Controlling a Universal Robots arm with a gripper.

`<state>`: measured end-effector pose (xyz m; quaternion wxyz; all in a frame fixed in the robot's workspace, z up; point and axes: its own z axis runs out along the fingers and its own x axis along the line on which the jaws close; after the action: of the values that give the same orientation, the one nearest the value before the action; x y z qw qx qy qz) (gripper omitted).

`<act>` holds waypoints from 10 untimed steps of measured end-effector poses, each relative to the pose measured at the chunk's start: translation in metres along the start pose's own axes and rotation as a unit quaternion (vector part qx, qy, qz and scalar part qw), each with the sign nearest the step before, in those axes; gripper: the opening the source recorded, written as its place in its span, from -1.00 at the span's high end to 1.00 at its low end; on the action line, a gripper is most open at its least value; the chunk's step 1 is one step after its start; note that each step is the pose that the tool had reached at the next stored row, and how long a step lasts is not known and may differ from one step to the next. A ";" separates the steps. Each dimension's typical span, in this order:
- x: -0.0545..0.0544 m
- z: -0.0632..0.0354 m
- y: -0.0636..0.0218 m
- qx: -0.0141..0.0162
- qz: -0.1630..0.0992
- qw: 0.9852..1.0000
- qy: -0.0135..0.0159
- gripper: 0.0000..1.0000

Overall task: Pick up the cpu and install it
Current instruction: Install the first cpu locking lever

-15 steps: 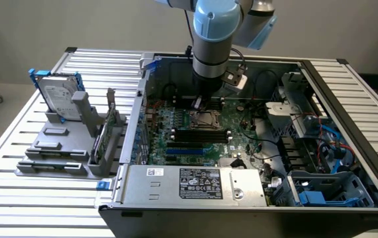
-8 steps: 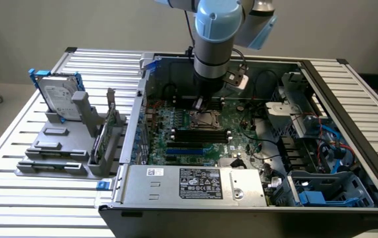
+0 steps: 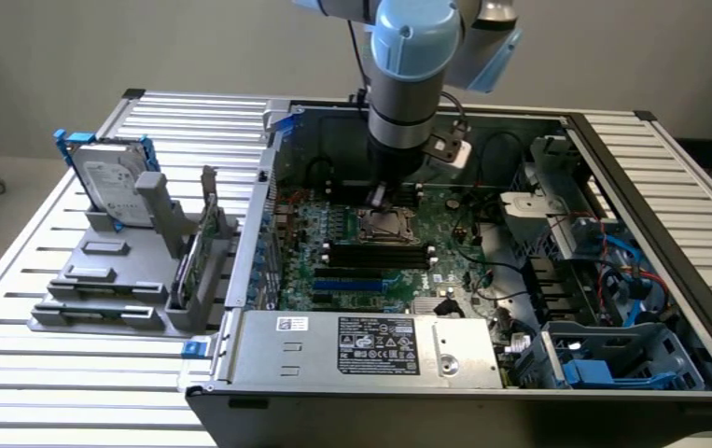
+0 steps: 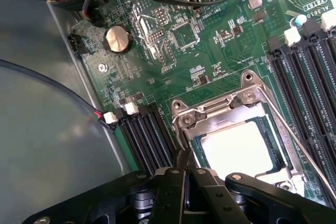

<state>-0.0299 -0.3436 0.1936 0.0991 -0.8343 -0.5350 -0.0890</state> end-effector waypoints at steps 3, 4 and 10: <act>0.001 0.0003 0.0024 -0.001 -0.002 1.000 0.001 0.79; 0.001 0.0003 0.0030 -0.001 -0.003 1.000 0.001 0.79; 0.002 -0.0001 0.0038 -0.003 -0.004 1.000 0.004 0.79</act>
<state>-0.0256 -0.3436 0.1939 0.0987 -0.8318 -0.5379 -0.0945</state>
